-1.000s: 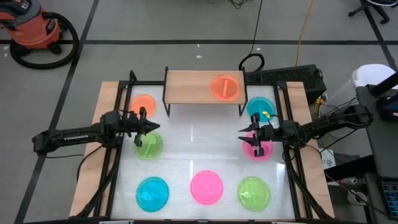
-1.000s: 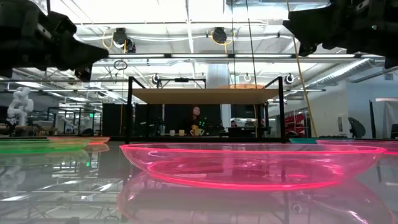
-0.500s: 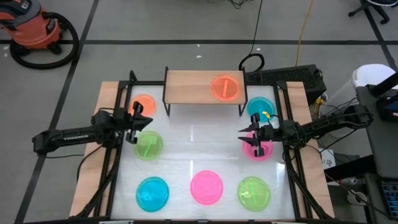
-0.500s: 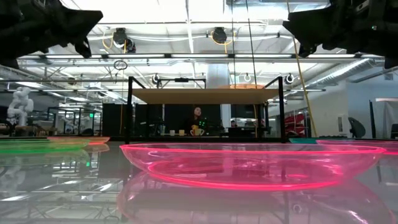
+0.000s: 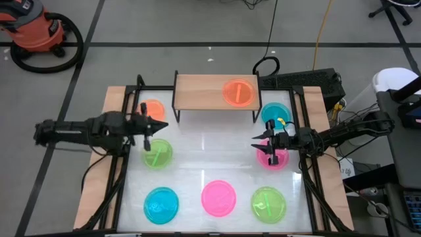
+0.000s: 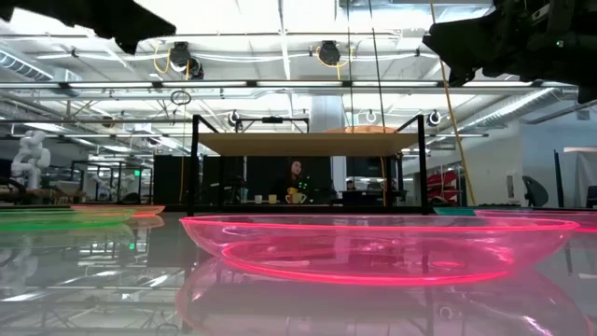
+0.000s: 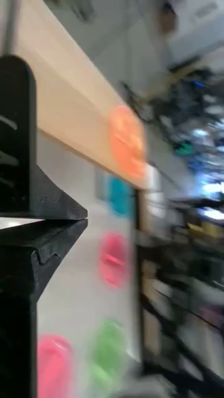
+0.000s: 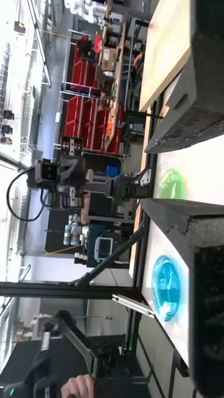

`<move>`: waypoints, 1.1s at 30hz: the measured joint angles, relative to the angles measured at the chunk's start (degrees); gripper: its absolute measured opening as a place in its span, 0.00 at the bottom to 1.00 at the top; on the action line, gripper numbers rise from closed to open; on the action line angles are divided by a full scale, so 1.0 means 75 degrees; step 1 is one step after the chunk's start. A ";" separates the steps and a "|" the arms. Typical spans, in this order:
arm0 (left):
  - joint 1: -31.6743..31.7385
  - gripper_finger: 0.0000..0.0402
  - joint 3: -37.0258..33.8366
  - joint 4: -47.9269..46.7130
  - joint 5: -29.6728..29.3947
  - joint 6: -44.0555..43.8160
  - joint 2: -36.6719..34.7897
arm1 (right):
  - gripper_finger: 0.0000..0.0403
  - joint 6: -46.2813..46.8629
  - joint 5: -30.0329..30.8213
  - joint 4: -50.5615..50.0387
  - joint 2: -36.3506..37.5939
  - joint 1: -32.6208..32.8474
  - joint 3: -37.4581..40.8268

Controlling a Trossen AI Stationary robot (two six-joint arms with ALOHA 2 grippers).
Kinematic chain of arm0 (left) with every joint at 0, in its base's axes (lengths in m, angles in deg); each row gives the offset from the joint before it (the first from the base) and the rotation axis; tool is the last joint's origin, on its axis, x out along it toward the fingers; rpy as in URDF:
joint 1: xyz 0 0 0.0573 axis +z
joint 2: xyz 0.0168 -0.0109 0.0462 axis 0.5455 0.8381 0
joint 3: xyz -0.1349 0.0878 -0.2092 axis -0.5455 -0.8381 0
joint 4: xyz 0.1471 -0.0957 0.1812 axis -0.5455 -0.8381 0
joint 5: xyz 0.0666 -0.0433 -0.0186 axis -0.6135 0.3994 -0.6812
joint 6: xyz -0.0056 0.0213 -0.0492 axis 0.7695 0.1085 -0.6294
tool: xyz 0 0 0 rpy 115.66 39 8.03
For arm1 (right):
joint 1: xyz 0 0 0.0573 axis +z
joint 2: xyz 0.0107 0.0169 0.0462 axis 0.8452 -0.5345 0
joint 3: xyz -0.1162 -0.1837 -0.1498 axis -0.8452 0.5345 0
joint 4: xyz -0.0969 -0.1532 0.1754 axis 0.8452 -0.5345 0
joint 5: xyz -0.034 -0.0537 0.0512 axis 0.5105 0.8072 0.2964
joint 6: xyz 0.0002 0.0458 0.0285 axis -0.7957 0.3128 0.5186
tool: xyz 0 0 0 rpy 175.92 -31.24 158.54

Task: Place and stack plates onto a shelf
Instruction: Stack the top green plate on top of the orange plate on the shelf

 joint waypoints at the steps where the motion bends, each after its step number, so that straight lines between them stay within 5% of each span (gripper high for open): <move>1: -0.0289 0.02 0.0194 -0.0315 -0.0459 -0.0010 0.0284 | 0.28 0.0000 0.0000 -0.0019 -0.0001 0.0000 0.0000; 12: -0.3202 0.02 0.2687 -0.2922 -0.3536 -0.1425 0.3486 | 0.28 0.0122 -0.0006 -0.0023 -0.0003 0.0000 0.0000; 23: -0.3587 0.04 0.2368 -0.4140 -0.3234 -0.3833 0.5387 | 0.28 0.0195 -0.0041 -0.0038 0.0000 0.0003 -0.0001; 33: -0.3592 0.35 0.1276 -0.3601 -0.2238 -0.4949 0.6329 | 0.28 0.0152 -0.0041 -0.0074 -0.0003 0.0003 -0.0003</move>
